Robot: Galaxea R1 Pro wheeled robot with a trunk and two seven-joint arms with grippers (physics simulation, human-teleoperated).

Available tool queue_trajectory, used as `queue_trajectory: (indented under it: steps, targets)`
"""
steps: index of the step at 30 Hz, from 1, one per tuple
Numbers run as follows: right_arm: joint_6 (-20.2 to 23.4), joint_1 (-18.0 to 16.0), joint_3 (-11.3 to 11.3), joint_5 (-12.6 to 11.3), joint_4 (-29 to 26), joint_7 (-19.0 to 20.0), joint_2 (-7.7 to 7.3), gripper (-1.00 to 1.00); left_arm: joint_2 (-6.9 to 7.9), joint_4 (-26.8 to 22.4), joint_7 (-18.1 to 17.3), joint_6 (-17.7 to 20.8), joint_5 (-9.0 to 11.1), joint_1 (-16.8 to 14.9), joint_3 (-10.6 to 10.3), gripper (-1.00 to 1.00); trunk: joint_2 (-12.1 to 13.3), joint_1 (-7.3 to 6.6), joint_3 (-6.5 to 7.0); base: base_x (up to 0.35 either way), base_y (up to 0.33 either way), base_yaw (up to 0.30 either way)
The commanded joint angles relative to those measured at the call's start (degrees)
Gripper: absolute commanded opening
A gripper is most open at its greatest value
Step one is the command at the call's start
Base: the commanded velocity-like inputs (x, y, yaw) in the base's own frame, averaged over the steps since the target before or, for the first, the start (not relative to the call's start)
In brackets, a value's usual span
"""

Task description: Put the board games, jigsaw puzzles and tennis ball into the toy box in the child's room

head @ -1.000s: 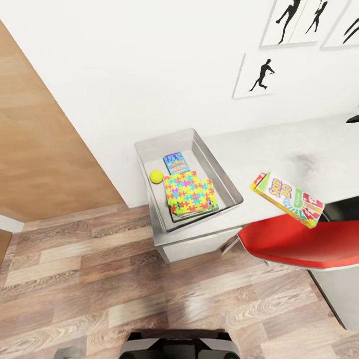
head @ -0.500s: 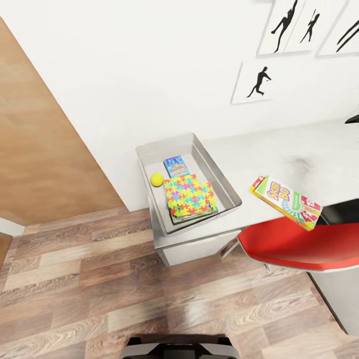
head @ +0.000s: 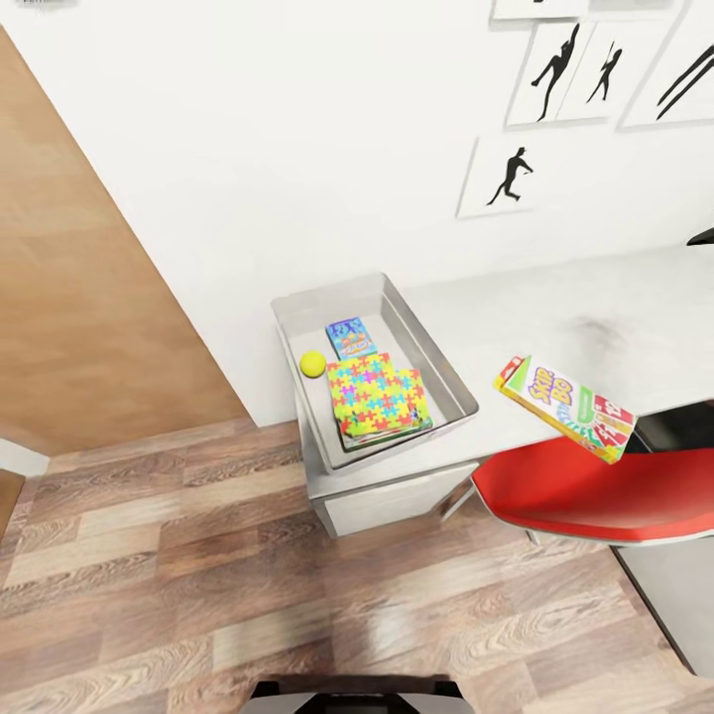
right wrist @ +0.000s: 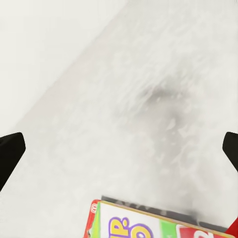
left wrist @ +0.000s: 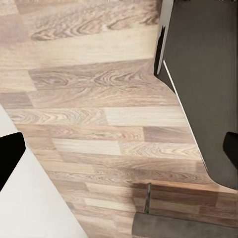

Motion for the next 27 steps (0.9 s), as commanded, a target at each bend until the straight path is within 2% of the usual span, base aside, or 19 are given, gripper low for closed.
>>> queue_trajectory:
  steps: [1,27]
  targets:
    - [0.2,0.0,0.0,-0.6,0.0,-0.6,0.00,1.00,-0.05,0.0,0.0,-0.3,0.6,0.0,0.0,1.00,-0.1,0.03,0.03,0.000,0.000,0.000]
    - [0.2,0.0,0.0,-0.7,-0.1,-0.6,-0.06,1.00,-0.21,0.0,0.0,-0.4,0.7,0.1,-0.1,1.00,-0.1,0.03,2.51,0.000,0.000,0.000]
